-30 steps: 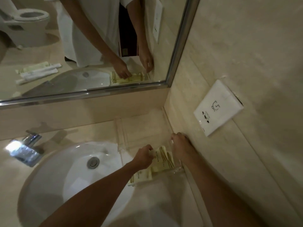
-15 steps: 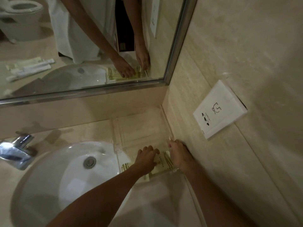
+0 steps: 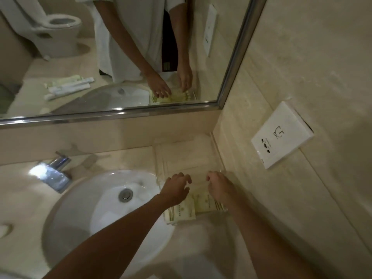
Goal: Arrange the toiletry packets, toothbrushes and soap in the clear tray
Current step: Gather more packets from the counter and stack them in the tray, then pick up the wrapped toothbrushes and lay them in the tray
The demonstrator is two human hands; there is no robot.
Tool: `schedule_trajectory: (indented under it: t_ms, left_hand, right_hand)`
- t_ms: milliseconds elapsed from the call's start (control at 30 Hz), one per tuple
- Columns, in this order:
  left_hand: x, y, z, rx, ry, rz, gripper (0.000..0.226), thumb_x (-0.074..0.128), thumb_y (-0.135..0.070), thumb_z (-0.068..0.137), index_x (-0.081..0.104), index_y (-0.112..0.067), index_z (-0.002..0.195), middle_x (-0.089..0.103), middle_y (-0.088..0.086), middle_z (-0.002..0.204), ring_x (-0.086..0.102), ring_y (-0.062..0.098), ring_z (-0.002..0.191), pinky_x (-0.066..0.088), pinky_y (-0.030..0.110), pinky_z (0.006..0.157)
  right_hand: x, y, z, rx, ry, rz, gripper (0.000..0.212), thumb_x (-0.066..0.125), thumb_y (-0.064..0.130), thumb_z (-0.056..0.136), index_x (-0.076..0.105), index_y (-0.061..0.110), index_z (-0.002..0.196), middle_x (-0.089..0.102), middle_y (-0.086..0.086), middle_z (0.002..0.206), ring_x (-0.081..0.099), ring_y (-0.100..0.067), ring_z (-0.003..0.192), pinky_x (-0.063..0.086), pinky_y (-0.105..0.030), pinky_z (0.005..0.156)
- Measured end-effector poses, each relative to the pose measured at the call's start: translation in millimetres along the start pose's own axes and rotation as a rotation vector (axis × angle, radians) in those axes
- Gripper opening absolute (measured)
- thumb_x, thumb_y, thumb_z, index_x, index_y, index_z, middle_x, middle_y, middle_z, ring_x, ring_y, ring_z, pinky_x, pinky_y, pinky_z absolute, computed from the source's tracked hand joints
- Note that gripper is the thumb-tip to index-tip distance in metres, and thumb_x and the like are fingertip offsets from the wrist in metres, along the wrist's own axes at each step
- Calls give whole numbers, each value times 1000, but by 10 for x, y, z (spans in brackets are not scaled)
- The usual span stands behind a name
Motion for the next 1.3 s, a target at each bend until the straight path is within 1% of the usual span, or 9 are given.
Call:
schedule_trajectory:
  t_ms: [133, 267, 433, 500, 600, 700, 833, 1100, 1300]
  left_hand:
    - [-298, 336, -387, -54, -104, -40, 17, 51, -18, 89, 56, -17, 106, 61, 5, 103, 53, 24, 102, 43, 39, 86]
    - [-529, 753, -889, -178, -154, -70, 15, 50, -16, 88, 58, -19, 102, 62, 4, 103, 56, 24, 96, 47, 41, 86]
    - [-710, 1230, -1618, -312, -249, -109, 11, 49, -14, 88, 59, -15, 92, 64, 7, 97, 58, 26, 90, 49, 39, 79]
    - [-753, 1425, -1916, -361, -266, -123, 12, 50, -14, 86, 60, -14, 93, 64, 8, 96, 58, 28, 88, 49, 41, 79]
    - [-786, 1707, -2371, -448, -279, -157, 14, 51, -12, 84, 61, -15, 93, 64, 8, 97, 58, 28, 91, 49, 40, 81]
    - [-782, 1949, -2826, -526, -273, -194, 16, 50, -10, 84, 61, -13, 96, 62, 9, 100, 57, 28, 93, 49, 36, 81]
    - [-751, 2299, -3406, -603, -260, -199, 18, 49, -10, 85, 60, -13, 98, 62, 8, 103, 57, 28, 95, 50, 40, 83]
    - [-567, 2844, -4326, -695, -252, -183, 17, 52, -12, 82, 60, -15, 98, 62, 6, 101, 56, 26, 96, 46, 37, 80]
    - [-425, 3145, -4750, -681, -161, -88, 29, 61, -22, 79, 56, -18, 107, 53, 4, 113, 47, 25, 105, 40, 36, 82]
  right_hand:
    - [34, 472, -52, -146, 45, -16, 19, 46, 7, 87, 58, 14, 99, 58, -8, 109, 58, -28, 101, 46, -35, 81]
    - [171, 1042, -164, -276, 85, -50, 17, 46, 9, 91, 59, 14, 100, 59, -7, 107, 58, -26, 95, 49, -36, 81]
    - [421, 1742, -349, -445, 148, -123, 18, 44, 12, 93, 61, 14, 100, 58, -8, 111, 58, -29, 101, 49, -40, 84]
    - [519, 2014, -429, -496, 165, -139, 20, 42, 14, 95, 61, 13, 100, 58, -9, 111, 58, -29, 100, 48, -39, 82]
    - [688, 2411, -578, -550, 176, -160, 20, 42, 14, 96, 62, 11, 99, 61, -10, 104, 60, -26, 88, 45, -34, 71]
    - [890, 2787, -770, -600, 183, -163, 21, 44, 14, 96, 64, 10, 96, 64, -10, 99, 61, -25, 83, 41, -30, 67]
    - [1190, 3280, -1040, -681, 226, -211, 18, 45, 18, 93, 63, 15, 97, 66, -6, 101, 63, -25, 90, 50, -37, 80]
    - [1831, 3968, -1589, -692, 392, -216, 7, 52, 16, 85, 59, 16, 86, 65, -9, 96, 59, -27, 80, 41, -31, 65]
    - [2286, 4300, -1902, -712, 478, -252, 20, 61, 27, 87, 58, 15, 103, 61, -7, 108, 61, -28, 95, 42, -31, 73]
Point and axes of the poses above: each hand's wrist, its own z-axis towards the middle knuckle, its own x-axis out of the palm, y = z × x, the point moved 1 cm from there along z, towards the middle knuckle
